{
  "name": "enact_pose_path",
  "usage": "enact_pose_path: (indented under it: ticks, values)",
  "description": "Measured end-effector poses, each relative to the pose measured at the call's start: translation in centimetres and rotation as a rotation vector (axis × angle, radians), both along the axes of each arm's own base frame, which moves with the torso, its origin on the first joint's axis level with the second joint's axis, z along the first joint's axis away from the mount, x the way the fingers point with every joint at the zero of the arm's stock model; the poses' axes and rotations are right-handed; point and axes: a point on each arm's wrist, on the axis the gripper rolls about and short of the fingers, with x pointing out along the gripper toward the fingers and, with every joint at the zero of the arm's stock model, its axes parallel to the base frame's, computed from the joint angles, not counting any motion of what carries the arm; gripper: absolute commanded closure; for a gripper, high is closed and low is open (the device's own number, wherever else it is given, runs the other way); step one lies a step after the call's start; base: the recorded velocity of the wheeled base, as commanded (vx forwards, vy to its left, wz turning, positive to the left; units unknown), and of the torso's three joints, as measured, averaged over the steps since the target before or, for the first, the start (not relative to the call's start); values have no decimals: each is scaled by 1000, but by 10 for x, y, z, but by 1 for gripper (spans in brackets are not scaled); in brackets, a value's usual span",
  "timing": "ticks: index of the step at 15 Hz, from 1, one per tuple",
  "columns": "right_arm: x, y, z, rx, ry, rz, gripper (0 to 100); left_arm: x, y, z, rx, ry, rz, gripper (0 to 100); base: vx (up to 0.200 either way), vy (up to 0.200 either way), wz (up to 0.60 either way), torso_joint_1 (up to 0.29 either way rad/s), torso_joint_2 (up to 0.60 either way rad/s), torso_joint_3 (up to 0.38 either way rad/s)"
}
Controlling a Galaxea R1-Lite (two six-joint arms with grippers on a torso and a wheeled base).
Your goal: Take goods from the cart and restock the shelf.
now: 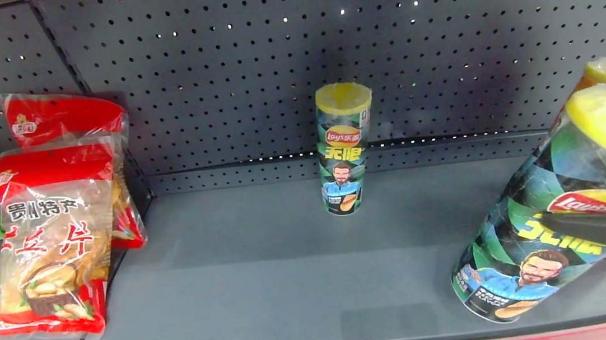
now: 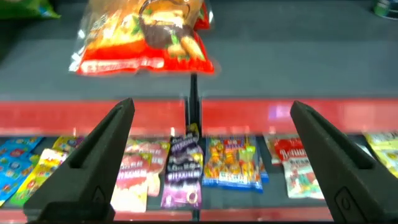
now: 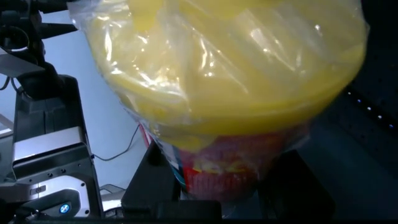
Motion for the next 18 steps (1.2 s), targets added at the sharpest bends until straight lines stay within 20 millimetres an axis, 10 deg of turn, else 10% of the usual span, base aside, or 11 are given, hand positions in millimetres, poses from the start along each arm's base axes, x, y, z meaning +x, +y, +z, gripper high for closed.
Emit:
enact_pose_path:
  ticks: [14,18]
  values:
    - [-2,-1,1,3,-6,1,100,-1,-1,4,45,-27,-62,0,0,0,0,0,0,0]
    - [-4,-2,2,8,-14,1,100,-18,-4,80,82,-247,-179,0,0,0,0,0,0,0]
